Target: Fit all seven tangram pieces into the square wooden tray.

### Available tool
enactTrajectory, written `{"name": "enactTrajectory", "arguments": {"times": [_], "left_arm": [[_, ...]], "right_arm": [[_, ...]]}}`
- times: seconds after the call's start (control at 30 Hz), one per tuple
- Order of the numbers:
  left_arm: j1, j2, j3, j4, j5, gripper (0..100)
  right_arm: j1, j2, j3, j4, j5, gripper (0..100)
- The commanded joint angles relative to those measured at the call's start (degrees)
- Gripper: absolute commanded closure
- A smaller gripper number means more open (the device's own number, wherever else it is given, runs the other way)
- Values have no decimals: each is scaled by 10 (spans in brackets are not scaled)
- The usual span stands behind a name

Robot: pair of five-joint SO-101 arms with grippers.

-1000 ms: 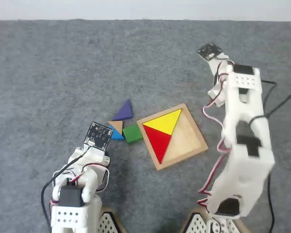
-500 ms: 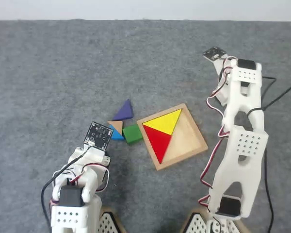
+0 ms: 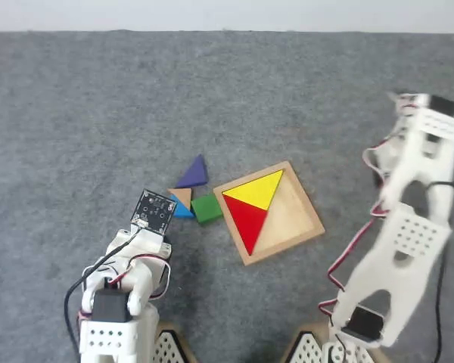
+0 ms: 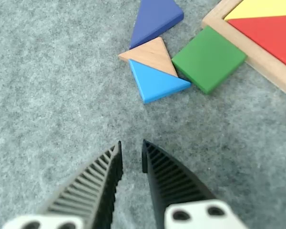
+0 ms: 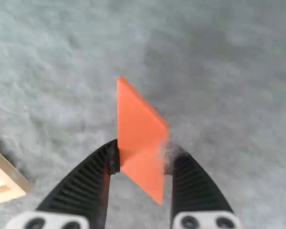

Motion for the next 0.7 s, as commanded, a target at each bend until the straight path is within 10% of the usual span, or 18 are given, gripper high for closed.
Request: {"name": "enactTrajectory", "arguments": {"times": [0.0,0.37,0.67], "left_arm": [[3,-13,-6,4,3,935],[3,-13,-6,4,3,935],[3,-13,-6,4,3,935]], "right_arm": [[50,-133,38,18,-12,939],[-17,-453,575,-276,-28,936],[-23,-406,613,-327,-149,784]]}}
